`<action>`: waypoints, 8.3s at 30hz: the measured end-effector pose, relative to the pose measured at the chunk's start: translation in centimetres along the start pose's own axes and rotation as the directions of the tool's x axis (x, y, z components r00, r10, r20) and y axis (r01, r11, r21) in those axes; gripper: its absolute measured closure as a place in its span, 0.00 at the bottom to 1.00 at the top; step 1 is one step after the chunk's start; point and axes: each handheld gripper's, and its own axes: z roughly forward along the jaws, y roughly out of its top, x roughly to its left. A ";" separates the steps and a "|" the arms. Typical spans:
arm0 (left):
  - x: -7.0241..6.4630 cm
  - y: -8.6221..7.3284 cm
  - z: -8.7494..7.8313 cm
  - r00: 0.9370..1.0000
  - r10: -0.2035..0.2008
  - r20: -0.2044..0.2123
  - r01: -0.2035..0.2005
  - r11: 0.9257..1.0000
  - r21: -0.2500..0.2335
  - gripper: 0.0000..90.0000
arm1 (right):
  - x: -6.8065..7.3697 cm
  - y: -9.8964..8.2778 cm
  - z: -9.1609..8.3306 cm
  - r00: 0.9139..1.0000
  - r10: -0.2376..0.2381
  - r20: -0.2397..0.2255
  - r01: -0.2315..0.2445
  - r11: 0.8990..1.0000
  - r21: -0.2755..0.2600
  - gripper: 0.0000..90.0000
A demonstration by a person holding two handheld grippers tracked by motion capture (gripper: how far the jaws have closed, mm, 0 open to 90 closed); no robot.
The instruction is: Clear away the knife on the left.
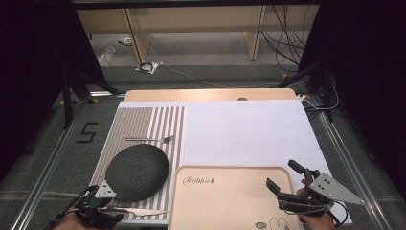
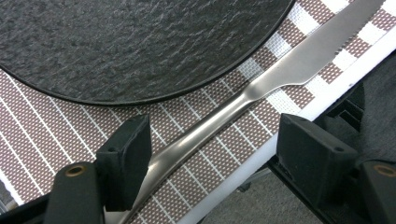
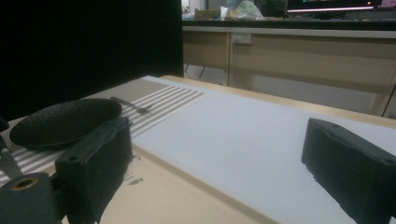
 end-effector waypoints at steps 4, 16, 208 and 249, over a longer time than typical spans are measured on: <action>0.1 0.1 0.4 1.000 0.001 0.006 -0.001 1.000 0.009 0.31 | 0.0 0.0 0.0 1.000 -0.001 0.000 0.001 1.000 0.000 0.11; 0.1 0.7 1.3 0.999 0.042 0.035 -0.044 0.997 0.061 0.36 | 0.1 0.0 0.0 1.000 -0.005 -0.010 0.005 1.000 -0.005 0.11; -17.0 14.0 3.7 0.925 0.264 0.272 -0.251 0.964 -0.083 0.50 | 0.1 0.1 0.1 0.999 -0.016 -0.032 0.016 1.000 0.005 0.14; -19.7 13.8 5.8 0.894 0.384 0.232 -0.368 0.923 -0.111 0.99 | 0.2 0.1 0.1 0.999 -0.009 -0.031 0.009 1.000 0.007 0.14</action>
